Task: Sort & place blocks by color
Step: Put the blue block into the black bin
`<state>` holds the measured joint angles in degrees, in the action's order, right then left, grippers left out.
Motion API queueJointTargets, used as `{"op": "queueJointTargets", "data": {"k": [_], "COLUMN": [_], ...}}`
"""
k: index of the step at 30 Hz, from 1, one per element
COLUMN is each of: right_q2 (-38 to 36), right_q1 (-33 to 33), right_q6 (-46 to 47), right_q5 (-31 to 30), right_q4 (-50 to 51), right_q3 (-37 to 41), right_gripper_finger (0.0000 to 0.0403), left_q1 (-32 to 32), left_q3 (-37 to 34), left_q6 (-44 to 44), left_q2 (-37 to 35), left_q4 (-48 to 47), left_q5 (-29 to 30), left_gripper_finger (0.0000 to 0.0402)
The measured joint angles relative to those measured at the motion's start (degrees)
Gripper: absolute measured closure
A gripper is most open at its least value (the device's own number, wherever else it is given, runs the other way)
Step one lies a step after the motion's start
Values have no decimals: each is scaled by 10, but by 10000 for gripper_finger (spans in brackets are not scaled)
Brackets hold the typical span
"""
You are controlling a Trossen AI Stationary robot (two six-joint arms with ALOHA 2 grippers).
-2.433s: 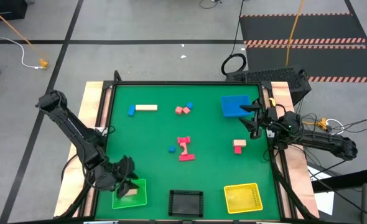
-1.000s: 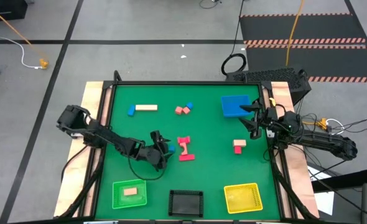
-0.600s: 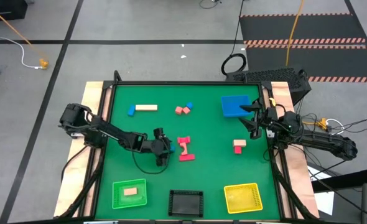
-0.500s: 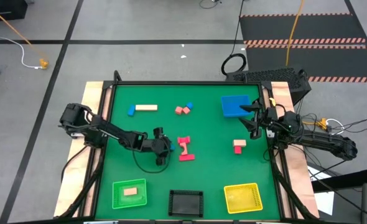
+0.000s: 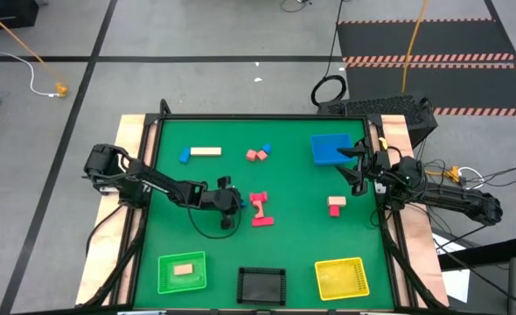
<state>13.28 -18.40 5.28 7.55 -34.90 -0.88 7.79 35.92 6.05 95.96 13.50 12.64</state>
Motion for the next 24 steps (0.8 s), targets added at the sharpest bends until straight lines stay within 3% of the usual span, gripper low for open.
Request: {"op": "queueJointTargets", "data": {"k": [24], "right_q2": [0], "right_q1": [0], "right_q6": [0], "right_q5": [0], "right_q4": [0], "right_q3": [0], "right_gripper_finger": [145], "left_q1": [30], "left_q3": [0], "left_q6": [16], "left_q2": [-2], "left_q4": [23], "left_q5": [-3], "left_gripper_finger": [389]}}
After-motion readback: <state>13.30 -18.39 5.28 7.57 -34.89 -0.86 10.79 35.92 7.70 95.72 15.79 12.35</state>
